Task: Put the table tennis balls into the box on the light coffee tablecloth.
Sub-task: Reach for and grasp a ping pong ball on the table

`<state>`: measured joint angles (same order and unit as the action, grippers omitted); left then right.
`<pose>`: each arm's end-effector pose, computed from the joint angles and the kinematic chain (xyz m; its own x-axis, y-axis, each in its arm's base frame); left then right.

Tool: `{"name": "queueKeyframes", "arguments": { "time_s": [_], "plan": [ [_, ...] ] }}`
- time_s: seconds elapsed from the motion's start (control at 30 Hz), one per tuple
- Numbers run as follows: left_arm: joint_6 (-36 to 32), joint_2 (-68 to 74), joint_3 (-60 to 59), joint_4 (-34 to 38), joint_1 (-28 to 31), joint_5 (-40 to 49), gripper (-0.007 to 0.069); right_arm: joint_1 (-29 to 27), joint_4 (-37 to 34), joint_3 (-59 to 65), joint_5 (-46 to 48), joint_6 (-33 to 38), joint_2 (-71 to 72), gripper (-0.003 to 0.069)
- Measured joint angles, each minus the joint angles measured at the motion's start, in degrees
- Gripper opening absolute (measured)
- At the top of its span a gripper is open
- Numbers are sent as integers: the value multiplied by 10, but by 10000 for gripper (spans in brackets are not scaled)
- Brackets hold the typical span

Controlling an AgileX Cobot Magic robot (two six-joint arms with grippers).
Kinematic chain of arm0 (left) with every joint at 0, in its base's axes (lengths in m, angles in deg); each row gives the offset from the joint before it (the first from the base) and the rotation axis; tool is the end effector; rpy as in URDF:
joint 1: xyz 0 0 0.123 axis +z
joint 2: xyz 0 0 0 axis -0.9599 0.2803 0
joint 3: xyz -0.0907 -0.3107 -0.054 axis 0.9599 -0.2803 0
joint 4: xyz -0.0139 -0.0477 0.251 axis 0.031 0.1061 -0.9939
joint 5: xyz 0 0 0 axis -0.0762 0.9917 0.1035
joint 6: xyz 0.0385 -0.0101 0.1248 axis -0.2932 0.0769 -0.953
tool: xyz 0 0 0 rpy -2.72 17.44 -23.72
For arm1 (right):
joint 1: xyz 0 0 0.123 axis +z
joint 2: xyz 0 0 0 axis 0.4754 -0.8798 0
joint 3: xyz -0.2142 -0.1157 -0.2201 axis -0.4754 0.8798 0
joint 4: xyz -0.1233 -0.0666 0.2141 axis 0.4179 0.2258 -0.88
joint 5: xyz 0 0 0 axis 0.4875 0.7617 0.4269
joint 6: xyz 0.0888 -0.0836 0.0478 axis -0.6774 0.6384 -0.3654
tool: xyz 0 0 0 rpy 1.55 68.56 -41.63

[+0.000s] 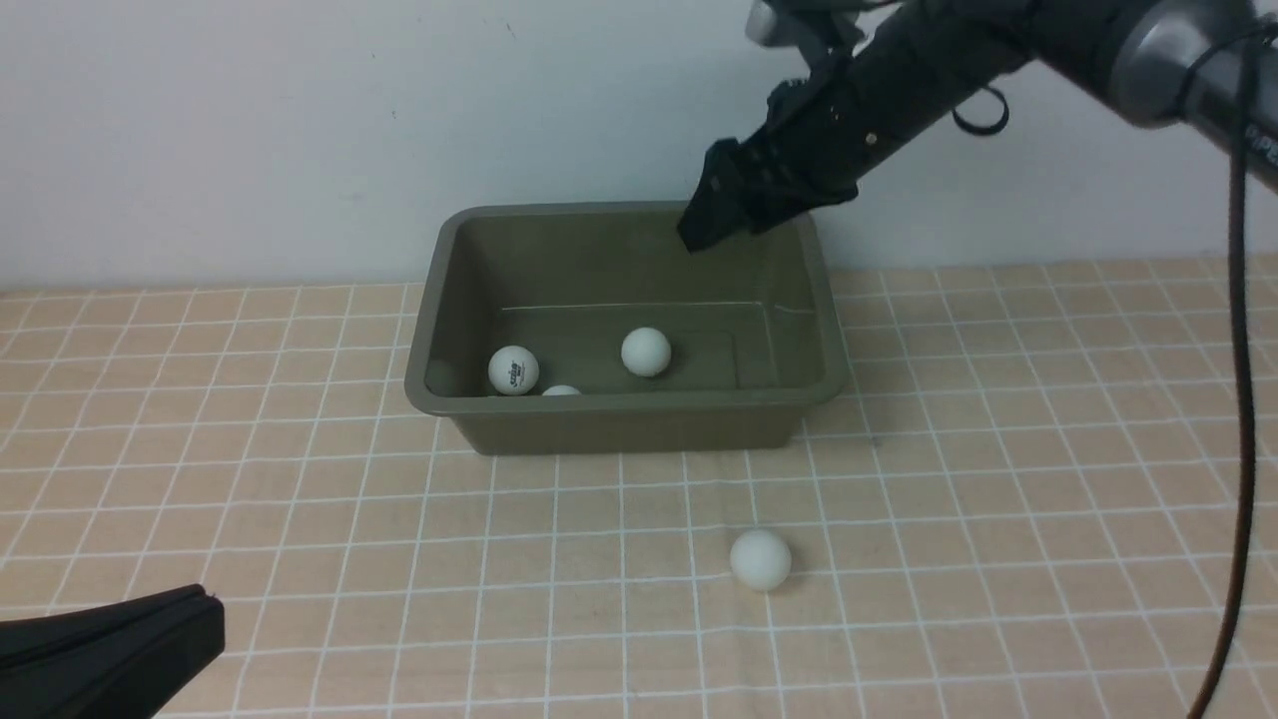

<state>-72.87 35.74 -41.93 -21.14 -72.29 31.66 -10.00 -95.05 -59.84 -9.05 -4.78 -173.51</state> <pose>0.0426 -0.0746 0.3333 -0.2626 0.1185 -0.9576 0.5671 0.8219 -0.0538 0.4749 0.2250 0.3098 -0.7409 -0.4142 -0.5286 -0.6324 0.6953 0.3415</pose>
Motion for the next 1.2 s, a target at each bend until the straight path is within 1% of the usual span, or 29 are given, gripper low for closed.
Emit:
{"name": "queueKeyframes", "arguments": {
  "time_s": [0.27,0.33,0.53,0.6,0.7,0.8,0.9,1.0,1.03,1.2],
  "plan": [
    [0,0,0,10,0,0,-69,0,18,-3,10,-85,20,504],
    [0,0,0,13,0,0,-69,0,20,7,10,-93,26,504],
    [0,0,0,17,0,1,-69,0,34,130,10,-101,107,504],
    [-3,0,0,17,0,1,-69,4,48,214,10,-96,158,504],
    [-7,0,0,18,0,1,-69,15,65,299,10,-83,209,504],
    [-9,0,0,19,0,1,-69,50,73,376,11,-64,245,504],
    [-10,0,0,19,0,1,-69,86,79,399,3,-55,245,504],
    [-10,0,0,19,0,1,-69,127,106,404,-22,-56,235,504],
    [-10,0,0,19,0,1,-69,156,146,404,-37,-74,224,504],
    [-11,0,0,20,0,1,-69,212,286,404,-51,-169,188,504]
  ]
}}
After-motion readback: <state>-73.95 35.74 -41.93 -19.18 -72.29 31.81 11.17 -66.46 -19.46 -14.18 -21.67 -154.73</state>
